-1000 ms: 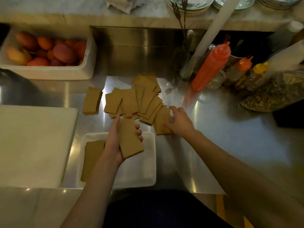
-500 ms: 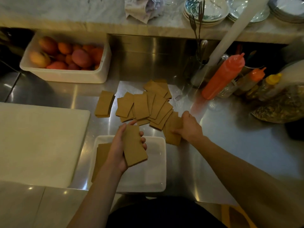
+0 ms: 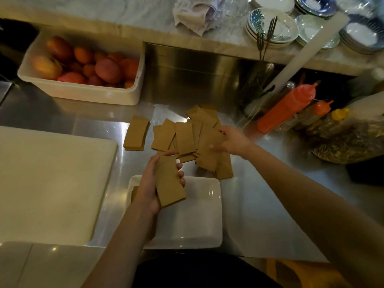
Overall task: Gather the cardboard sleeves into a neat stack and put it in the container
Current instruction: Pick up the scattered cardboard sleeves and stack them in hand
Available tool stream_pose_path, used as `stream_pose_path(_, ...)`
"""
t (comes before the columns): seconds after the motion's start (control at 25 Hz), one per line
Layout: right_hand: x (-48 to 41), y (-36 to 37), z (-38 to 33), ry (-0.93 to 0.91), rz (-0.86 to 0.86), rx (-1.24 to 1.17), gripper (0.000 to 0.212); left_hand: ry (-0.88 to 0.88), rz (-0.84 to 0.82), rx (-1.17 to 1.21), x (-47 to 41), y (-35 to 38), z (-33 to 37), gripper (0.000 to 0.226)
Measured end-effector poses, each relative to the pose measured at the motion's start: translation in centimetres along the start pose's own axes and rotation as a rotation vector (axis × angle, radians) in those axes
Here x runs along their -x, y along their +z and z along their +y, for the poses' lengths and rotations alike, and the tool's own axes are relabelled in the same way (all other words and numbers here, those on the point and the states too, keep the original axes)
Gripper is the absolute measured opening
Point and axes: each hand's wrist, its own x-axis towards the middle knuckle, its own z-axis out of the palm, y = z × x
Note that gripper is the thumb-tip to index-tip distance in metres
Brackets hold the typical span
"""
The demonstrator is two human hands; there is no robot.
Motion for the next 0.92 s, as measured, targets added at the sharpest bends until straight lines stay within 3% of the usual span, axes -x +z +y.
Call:
stream_pose_path(0.08,-1.7,1.5,-2.5,-0.028,0.001,0.067,0.074,0.011,0.003,0.000,0.0,-0.4,0.9,0.038)
stream_pose_path(0.44,-7.8,5.0,-7.4,-0.079,-0.070,0.421,0.061,0.023,-0.040,0.000,-0.7,-1.9,4.2,0.049)
stream_pose_path(0.76,-8.9,6.1,-6.3,-0.092,-0.038,0.477,0.071,0.033,-0.041,0.011,-1.8,-2.3,5.7,0.050)
stream_pose_path(0.92,-8.5,6.1,-6.2,-0.071,0.056,0.460,0.067,0.049,-0.037,0.007,-1.9,-2.3,5.8,0.054)
